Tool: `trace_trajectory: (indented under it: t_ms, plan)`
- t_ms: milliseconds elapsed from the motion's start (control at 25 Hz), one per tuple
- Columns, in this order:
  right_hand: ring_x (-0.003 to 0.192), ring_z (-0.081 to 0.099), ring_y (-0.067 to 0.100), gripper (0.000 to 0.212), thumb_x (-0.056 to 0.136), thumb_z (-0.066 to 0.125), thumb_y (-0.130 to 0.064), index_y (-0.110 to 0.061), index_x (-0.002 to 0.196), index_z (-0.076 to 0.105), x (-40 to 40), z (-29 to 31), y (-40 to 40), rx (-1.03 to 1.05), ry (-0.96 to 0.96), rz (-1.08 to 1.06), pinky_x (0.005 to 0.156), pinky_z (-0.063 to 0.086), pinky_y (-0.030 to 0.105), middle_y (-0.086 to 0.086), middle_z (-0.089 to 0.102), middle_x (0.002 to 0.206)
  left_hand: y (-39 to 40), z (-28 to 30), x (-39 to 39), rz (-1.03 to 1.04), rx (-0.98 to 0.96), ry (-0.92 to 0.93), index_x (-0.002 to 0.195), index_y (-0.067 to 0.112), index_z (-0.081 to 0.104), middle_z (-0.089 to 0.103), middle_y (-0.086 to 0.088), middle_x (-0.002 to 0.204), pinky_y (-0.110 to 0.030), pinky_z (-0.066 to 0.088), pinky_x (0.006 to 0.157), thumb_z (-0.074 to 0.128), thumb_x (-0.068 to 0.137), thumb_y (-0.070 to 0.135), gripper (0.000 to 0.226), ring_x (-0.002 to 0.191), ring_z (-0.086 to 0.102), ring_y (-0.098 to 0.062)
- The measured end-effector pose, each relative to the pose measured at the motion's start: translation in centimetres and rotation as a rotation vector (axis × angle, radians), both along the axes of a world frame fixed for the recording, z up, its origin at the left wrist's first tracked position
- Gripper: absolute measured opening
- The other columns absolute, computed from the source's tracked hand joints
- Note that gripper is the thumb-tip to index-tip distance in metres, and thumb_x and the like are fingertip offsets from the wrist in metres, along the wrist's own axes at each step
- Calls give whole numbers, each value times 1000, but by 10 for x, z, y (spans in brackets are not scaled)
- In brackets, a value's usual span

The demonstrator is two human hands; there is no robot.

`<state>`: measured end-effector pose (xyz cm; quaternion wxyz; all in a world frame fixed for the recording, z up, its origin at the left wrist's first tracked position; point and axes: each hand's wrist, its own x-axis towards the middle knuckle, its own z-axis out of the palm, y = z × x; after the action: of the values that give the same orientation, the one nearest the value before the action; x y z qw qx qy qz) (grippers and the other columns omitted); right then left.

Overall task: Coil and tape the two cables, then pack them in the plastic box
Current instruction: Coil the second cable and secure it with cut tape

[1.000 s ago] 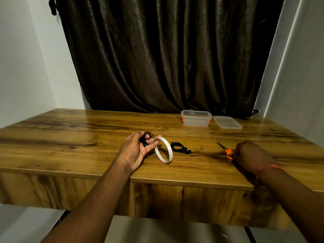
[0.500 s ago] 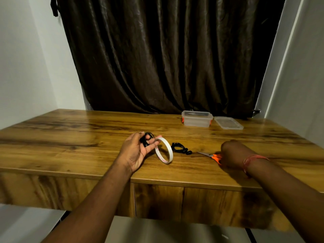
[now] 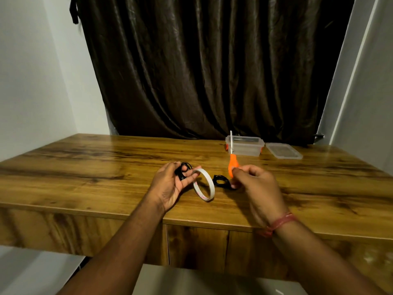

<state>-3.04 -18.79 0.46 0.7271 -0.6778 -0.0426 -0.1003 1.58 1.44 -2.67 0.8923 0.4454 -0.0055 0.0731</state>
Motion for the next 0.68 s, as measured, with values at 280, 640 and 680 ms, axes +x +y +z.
trace_trajectory:
  t_ms: [280,640,680]
  plan:
    - [66,59,17,20,94,59,-15,-6,81,71,-24,-30,79,276,175,480,71,49,32,10,65,73,5,-6,8,-27,52,6,94,3,49,63,-38,105,-47,61,72,42,101,13,14,87,72,-39]
    - [75,65,22,36,85,64,-35,1,89,69,47,-36,40,224,146,592,74,56,32,19,67,89,1,-5,10,-36,-77,-72,86,3,49,52,-16,76,-58,54,87,39,101,3,17,109,62,-52]
    - [78,65,25,44,82,67,-40,2,91,68,49,-39,38,204,156,655,77,56,35,22,67,91,2,-5,10,-36,-82,-69,87,3,49,52,-16,77,-57,55,87,39,100,3,17,109,62,-52]
